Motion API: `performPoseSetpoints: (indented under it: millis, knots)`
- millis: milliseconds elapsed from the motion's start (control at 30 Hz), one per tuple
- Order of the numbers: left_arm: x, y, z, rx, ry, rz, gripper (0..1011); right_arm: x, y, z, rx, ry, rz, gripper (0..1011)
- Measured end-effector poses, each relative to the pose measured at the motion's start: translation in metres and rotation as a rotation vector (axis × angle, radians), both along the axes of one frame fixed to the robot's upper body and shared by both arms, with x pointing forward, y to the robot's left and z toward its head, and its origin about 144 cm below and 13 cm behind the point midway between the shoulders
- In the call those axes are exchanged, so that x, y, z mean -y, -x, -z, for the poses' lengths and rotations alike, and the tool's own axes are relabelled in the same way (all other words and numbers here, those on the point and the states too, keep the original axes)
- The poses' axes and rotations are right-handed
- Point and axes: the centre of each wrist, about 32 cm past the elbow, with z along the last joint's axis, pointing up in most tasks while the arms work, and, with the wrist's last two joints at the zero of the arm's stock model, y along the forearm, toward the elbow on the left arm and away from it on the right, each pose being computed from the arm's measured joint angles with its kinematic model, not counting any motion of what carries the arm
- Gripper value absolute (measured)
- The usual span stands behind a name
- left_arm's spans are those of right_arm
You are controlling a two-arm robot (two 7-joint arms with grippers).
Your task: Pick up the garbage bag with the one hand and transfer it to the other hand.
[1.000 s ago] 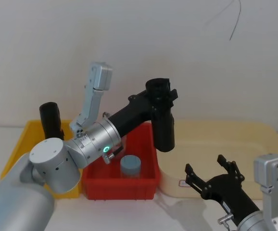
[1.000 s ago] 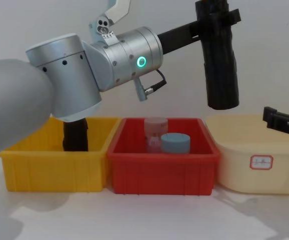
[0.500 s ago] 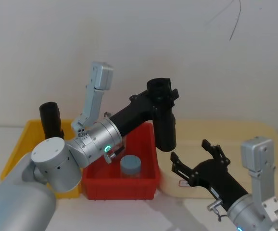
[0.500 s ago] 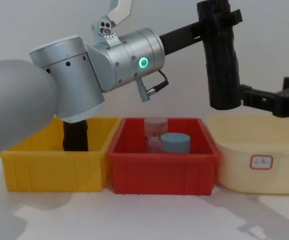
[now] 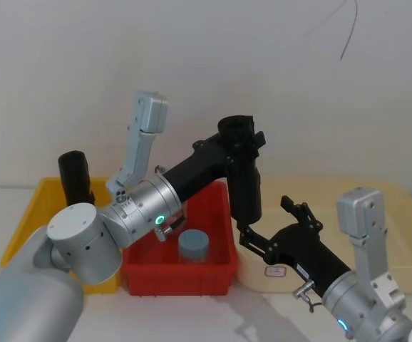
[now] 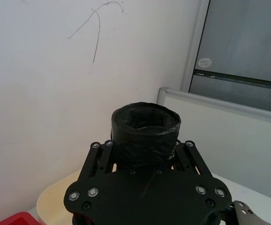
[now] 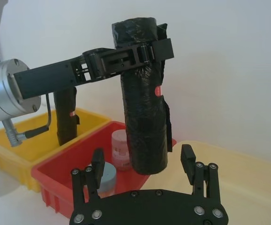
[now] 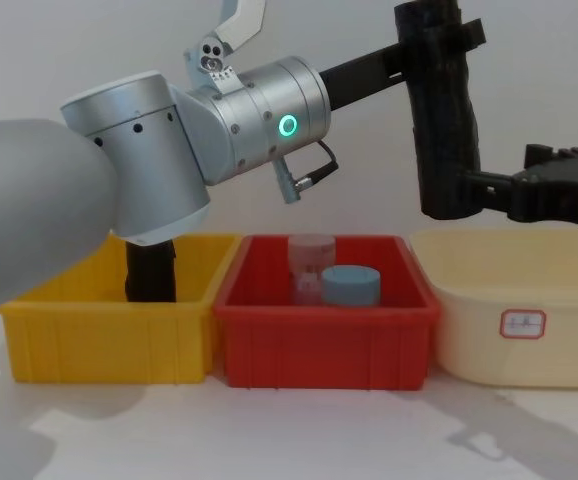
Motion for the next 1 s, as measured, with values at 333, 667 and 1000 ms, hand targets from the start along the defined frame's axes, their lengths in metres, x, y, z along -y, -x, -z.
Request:
performPoseSetpoints:
  millis: [333,667,1000]
  knots:
    - [0.0,0.0,0.0,0.0,0.001,0.001,473,0.0,-0.02,0.001,0.003,0.002,-0.022,1000]
    - [0.0,0.0,0.0,0.0,0.002,0.001,473,-0.001,-0.039,0.003,0.004,-0.003,-0.038,1000]
    - [0.0,0.0,0.0,-0.001,0.001,0.001,473,-0.006,-0.058,0.001,0.004,-0.01,-0.062,1000]
